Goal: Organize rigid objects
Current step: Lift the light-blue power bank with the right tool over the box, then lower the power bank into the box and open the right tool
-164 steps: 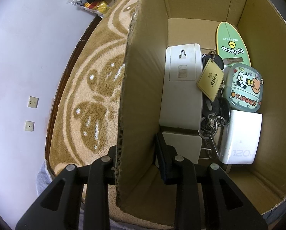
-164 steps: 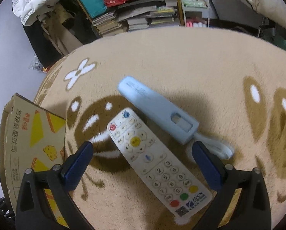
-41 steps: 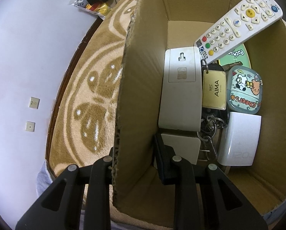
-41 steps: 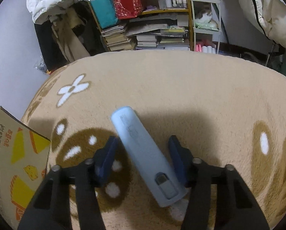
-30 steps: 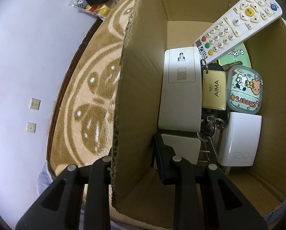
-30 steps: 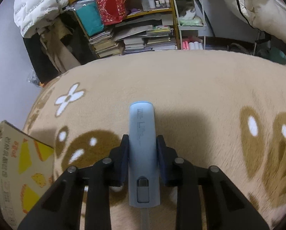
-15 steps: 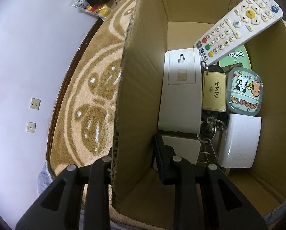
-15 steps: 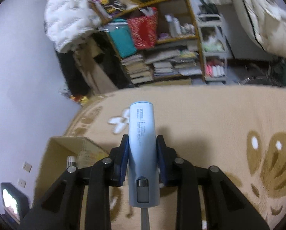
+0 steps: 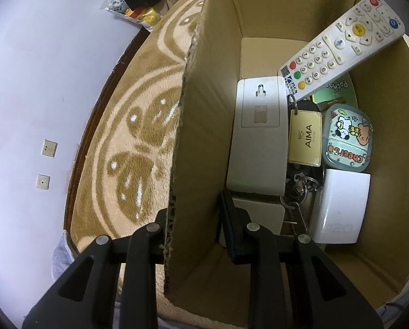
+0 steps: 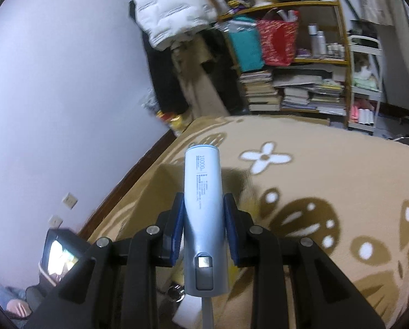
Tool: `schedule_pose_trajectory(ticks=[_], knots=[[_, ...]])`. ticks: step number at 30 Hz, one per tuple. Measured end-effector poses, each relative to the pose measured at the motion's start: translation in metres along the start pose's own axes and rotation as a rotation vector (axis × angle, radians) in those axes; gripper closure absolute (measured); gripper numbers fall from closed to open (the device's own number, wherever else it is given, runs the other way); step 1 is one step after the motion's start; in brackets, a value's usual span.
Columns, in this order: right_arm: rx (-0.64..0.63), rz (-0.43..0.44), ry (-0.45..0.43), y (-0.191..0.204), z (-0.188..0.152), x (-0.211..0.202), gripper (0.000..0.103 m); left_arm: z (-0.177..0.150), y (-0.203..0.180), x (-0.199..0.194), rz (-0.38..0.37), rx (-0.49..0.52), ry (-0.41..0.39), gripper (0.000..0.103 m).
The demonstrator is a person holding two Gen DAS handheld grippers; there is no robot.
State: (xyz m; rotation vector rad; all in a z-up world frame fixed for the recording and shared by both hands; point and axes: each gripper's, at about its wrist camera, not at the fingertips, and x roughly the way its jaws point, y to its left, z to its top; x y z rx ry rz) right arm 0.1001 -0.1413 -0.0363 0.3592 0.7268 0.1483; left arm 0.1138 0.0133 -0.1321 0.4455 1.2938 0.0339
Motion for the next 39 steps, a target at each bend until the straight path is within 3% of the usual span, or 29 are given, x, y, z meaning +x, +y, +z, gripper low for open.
schedule_pose_trajectory(ticks=[7,16,21,39], knots=[[-0.051,0.027,0.064,0.023,-0.017,0.015,0.074,0.001,0.003,0.002,-0.013,-0.011,0.003,0.078],[-0.019,0.014,0.126,0.014,-0.036,0.025,0.074,0.001,0.012,0.004,-0.047,-0.045,0.006,0.078],[-0.009,0.009,0.139,0.013,-0.042,0.027,0.074,0.0,0.013,-0.001,-0.048,-0.05,-0.031,0.078],[-0.001,-0.095,0.061,0.015,-0.056,-0.02,0.072,-0.011,0.028,-0.035,-0.15,-0.109,-0.137,0.076]])
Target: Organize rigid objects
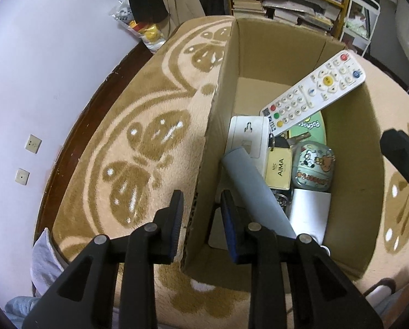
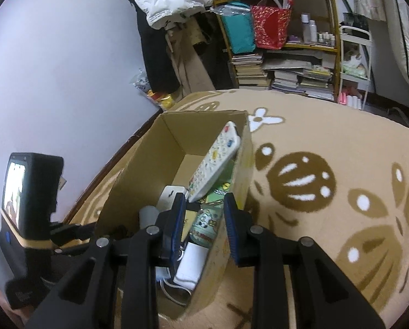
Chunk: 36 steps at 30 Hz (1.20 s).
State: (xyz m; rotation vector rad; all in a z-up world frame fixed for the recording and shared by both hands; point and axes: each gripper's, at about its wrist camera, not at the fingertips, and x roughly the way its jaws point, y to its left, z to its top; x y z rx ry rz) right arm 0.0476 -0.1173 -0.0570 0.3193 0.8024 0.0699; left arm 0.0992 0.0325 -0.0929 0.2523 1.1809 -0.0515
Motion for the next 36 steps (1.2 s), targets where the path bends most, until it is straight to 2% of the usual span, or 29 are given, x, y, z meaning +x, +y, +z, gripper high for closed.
schedule_pose_trajectory(ticks=[1,4,6,10,12,14,15,19,21,24,27,36], knots=[[0.0,-0.004,-0.004,0.0,-0.001,-0.003,0.07,0.0,0.0,-0.003,-0.013,-0.001,-0.01,0.075],[-0.01,-0.033,-0.015,-0.001,-0.003,-0.013,0.056,0.0,-0.001,-0.014,-0.034,0.0,-0.04,0.067],[-0.011,-0.037,-0.022,-0.003,-0.004,-0.02,0.048,-0.001,-0.002,-0.023,-0.033,0.009,-0.069,0.056],[0.001,-0.048,-0.061,-0.004,-0.003,-0.04,0.034,-0.004,-0.002,-0.04,-0.015,0.028,-0.121,0.05],[0.017,-0.052,-0.08,-0.006,-0.003,-0.05,0.022,-0.007,-0.001,-0.049,-0.014,0.034,-0.147,0.047],[0.029,-0.051,-0.099,-0.008,-0.003,-0.061,0.017,-0.011,0.0,-0.057,-0.018,0.04,-0.168,0.042],[0.03,-0.052,-0.106,-0.009,-0.004,-0.065,0.016,-0.013,0.001,-0.061,-0.019,0.043,-0.18,0.037],[0.025,-0.07,-0.115,-0.011,-0.007,-0.082,0.011,-0.022,0.004,-0.079,-0.031,0.039,-0.23,0.031],[0.027,-0.082,-0.119,-0.012,-0.009,-0.089,0.005,-0.026,0.006,-0.087,-0.042,0.039,-0.249,0.018],[0.033,-0.099,-0.135,-0.012,-0.012,-0.1,0.0,-0.033,0.008,-0.1,-0.018,0.032,-0.296,0.007],[0.021,-0.116,-0.139,-0.01,-0.016,-0.109,0.0,-0.042,0.01,-0.114,-0.013,0.039,-0.345,0.004],[-0.015,-0.164,-0.191,-0.004,-0.037,-0.133,0.0,-0.066,0.01,-0.14,-0.039,0.048,-0.435,0.003]])
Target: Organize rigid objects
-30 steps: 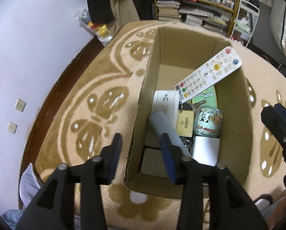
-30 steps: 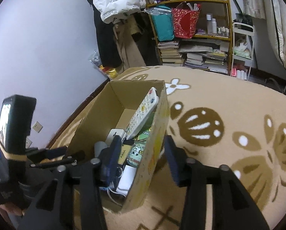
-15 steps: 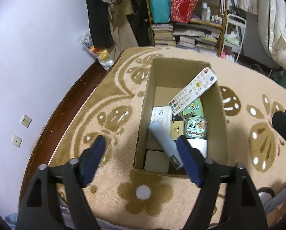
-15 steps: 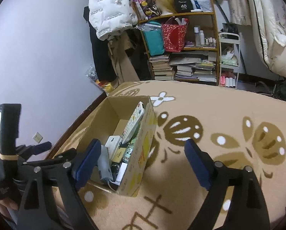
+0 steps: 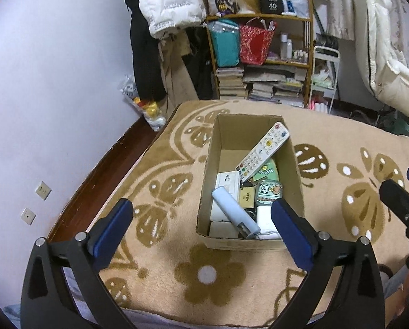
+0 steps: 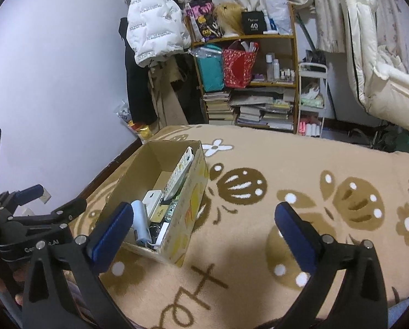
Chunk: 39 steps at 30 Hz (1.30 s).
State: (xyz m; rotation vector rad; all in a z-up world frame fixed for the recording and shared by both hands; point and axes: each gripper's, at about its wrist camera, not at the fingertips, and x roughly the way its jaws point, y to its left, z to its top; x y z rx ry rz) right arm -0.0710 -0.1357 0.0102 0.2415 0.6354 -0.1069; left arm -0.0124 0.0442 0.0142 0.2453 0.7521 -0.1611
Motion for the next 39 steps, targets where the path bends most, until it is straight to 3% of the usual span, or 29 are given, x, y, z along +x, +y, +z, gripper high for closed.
schedule_pose_trajectory(ticks=[7,16,25,39], knots=[[-0.003,-0.022,-0.032,-0.001,-0.013,-0.004,0.0,-0.011,-0.004,-0.01,0.015,0.018,-0.041,0.003],[0.066,-0.027,-0.016,-0.016,-0.03,0.011,0.0,-0.015,-0.005,0.0,0.025,0.026,0.0,0.003],[0.07,-0.048,0.012,-0.016,-0.033,0.017,0.0,-0.018,-0.016,0.004,0.046,0.073,0.005,0.003],[0.062,-0.04,0.028,-0.023,-0.038,0.02,0.0,-0.018,-0.01,0.004,0.028,0.045,0.012,0.003]])
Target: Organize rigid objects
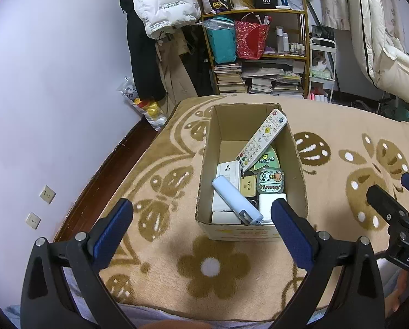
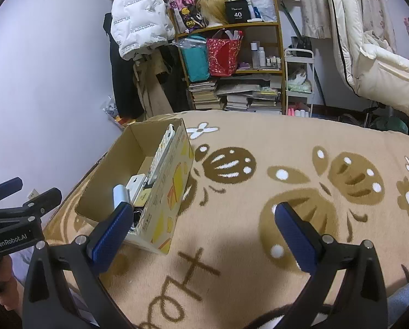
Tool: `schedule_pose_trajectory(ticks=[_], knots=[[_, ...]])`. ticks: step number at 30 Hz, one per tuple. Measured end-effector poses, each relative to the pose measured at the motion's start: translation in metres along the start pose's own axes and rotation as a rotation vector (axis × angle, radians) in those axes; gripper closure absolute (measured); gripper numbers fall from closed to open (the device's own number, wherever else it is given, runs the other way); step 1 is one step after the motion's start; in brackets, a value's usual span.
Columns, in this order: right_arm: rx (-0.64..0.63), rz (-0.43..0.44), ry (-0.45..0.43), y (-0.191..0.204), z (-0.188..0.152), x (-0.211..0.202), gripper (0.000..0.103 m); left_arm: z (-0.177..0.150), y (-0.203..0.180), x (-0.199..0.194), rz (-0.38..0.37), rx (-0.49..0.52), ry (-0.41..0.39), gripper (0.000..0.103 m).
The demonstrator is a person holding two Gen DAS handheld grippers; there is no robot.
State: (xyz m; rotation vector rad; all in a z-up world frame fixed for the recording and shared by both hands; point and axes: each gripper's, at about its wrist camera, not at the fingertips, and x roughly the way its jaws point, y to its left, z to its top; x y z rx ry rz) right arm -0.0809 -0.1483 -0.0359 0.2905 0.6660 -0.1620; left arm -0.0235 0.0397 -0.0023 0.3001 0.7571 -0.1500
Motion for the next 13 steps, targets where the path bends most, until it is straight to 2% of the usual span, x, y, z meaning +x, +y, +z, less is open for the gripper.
schedule_pose_trajectory(ticks=[13], knots=[[-0.004,0.001,0.002,-0.0011,-0.0002,0.0,0.0,-0.0006,-0.0055,-0.0018,0.004,0.032,-0.003,0.003]])
